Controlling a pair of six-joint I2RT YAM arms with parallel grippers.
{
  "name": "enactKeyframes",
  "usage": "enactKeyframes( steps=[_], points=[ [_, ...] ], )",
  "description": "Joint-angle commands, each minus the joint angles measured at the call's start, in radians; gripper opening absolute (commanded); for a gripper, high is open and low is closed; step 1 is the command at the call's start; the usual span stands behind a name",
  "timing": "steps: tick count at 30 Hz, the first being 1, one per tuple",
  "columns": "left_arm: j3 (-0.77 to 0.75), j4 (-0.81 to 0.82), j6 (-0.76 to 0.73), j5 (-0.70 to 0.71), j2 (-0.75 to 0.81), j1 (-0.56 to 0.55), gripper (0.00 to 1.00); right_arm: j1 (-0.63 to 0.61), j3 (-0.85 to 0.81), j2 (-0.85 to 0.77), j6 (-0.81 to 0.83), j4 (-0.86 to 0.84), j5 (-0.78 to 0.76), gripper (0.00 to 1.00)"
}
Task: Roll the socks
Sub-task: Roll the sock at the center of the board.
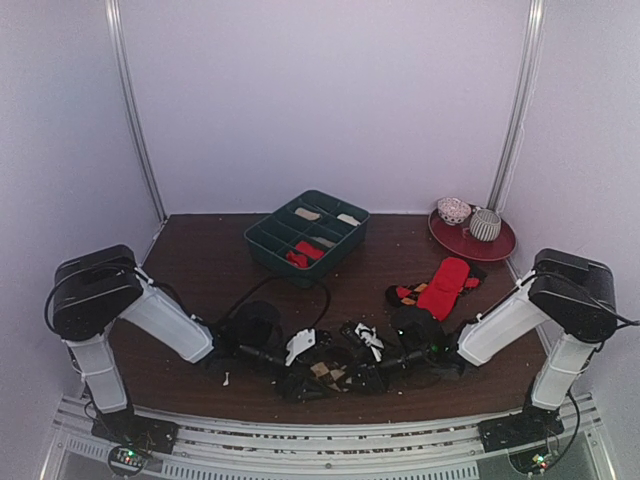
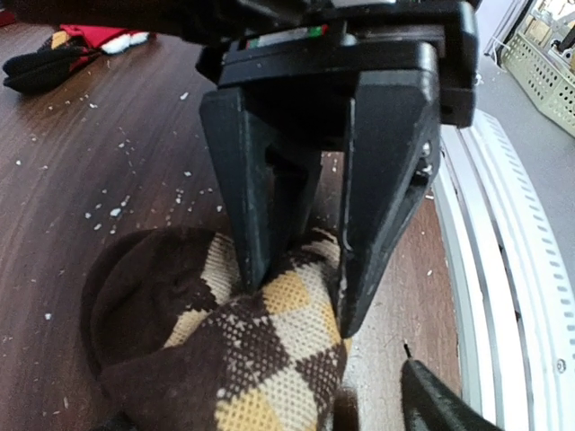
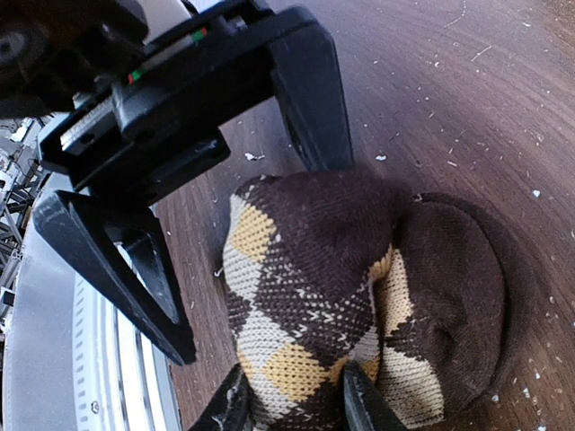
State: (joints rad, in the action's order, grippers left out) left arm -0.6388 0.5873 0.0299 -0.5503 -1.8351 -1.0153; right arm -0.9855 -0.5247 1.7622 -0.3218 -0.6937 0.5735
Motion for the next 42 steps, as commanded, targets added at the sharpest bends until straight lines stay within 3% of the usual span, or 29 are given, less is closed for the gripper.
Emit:
enactKeyframes(
  steps=[1,5,12,19,24,35,40,42],
  points=[
    [-0.025,-0.019,-0.009,-0.008,-0.021,-0.035,0.74,-0.015,0.054,0.098,-0.015,0.325,0.044,0.31],
    [0.068,0.073,0.013,0.074,0.076,-0.045,0.86,-0.012,0.063,0.102,-0.017,0.317,0.044,0.31],
    [0.100,0.038,-0.009,0.103,0.156,-0.047,0.82,-0.008,0.061,0.099,-0.018,0.318,0.047,0.31],
    [0.160,0.049,-0.027,0.200,0.312,-0.051,0.90,-0.004,0.070,0.095,-0.029,0.306,0.043,0.31],
    [0.126,0.048,-0.041,0.149,0.279,-0.051,0.90,-0.004,0.070,0.101,-0.028,0.307,0.045,0.31],
    [0.059,0.041,-0.015,0.096,0.077,-0.052,0.80,-0.004,0.078,0.098,-0.032,0.303,0.044,0.31],
    [0.039,0.020,-0.008,0.070,0.035,-0.058,0.67,-0.002,0.078,0.103,-0.042,0.298,0.045,0.31],
    [0.034,0.014,-0.003,0.060,0.026,-0.061,0.57,-0.001,0.078,0.105,-0.045,0.292,0.042,0.31]
  ],
)
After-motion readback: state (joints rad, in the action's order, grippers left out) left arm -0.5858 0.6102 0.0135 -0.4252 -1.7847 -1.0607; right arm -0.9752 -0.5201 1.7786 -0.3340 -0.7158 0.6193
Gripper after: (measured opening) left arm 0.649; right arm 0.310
